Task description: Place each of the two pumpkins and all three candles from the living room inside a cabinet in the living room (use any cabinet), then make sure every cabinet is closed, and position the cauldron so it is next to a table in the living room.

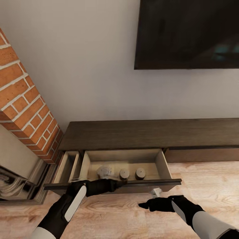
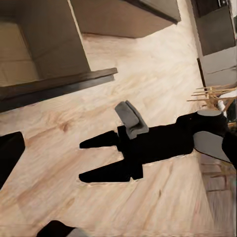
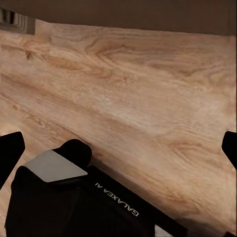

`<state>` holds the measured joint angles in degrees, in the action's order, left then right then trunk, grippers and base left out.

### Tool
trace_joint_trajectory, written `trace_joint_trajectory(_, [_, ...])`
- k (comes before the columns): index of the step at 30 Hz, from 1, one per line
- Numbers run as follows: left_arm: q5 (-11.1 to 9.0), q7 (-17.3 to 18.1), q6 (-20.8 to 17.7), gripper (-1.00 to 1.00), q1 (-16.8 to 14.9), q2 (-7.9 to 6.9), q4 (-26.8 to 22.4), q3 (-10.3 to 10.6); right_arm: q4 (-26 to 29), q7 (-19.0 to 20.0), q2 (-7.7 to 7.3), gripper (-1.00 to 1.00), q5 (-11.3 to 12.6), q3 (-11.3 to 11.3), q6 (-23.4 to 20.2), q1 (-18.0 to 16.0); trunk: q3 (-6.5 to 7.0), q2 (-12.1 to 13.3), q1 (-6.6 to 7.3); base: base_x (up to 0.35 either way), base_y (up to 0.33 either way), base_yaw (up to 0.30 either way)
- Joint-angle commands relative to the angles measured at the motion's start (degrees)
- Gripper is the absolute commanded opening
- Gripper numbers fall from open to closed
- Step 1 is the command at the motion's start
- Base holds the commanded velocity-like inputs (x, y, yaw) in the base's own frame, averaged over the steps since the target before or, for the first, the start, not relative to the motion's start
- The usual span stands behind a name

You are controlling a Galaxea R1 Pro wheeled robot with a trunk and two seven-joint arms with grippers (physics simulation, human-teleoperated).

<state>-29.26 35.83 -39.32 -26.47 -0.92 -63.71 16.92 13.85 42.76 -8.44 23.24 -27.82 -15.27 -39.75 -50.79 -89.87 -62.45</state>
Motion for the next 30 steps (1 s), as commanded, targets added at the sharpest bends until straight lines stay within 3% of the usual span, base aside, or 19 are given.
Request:
trace_joint_trajectory(1, [0.0, -0.1, 0.2, 1.0, 0.6, -0.02, 3.4, 0.0, -1.3, -1.2, 0.0, 1.0, 0.0, 0.0, 1.3, 0.1, 0.01, 0.0, 0.0, 0.0, 0.0, 0.0])
trace_joint_trajectory(7, [0.9, -0.1, 1.3, 1.0, 1.2, -0.06, 16.9, 0.1, -4.8, -4.4, 0.03, 1.0, 0.0, -0.1, 6.7, 0.3, 0.01, 0.0, 0.0, 0.0, 0.0, 0.0])
trace_joint_trajectory(9, [2.7, -0.1, 3.0, 1.0, 1.2, 0.04, 20.6, 0.1, -5.4, -6.3, 0.01, 1.0, 0.1, -0.1, 9.4, 0.4, 0.01, 0.0, 0.0, 0.0, 0.0, 0.0])
trace_joint_trajectory(11, [5.7, -0.2, 6.5, 1.0, 1.2, 0.43, 24.4, 0.1, -6.9, -9.4, 0.08, 1.0, 0.0, -0.1, 11.6, 0.6, 0.01, 0.0, 0.0, 0.0, 0.0, 0.0])
trace_joint_trajectory(19, [5.5, 0.3, 4.6, 1.0, 2.6, 0.3, 23.6, -0.5, -6.9, -8.9, -0.48, 1.0, 0.8, 0.2, 10.9, 0.2, 0.0, 0.0, 0.0, 0.0, 0.0, 0.0])
trace_joint_trajectory(24, [5.8, -0.3, 6.2, 1.0, 3.1, -0.42, 24.4, -0.9, -7.3, -10.3, 1.15, 1.0, 0.6, 0.1, 12.1, 0.5, 0.0, 0.0, 0.0, 0.0, 0.0, 0.0])
trace_joint_trajectory(30, [6.0, -2.2, 8.2, 1.0, 3.1, 1.25, 26.3, -0.6, -8.4, -12.2, 3.08, 1.0, 0.3, -0.1, 14.1, 1.6, 0.0, 0.0, 0.0, 0.0, 0.0, 0.0])
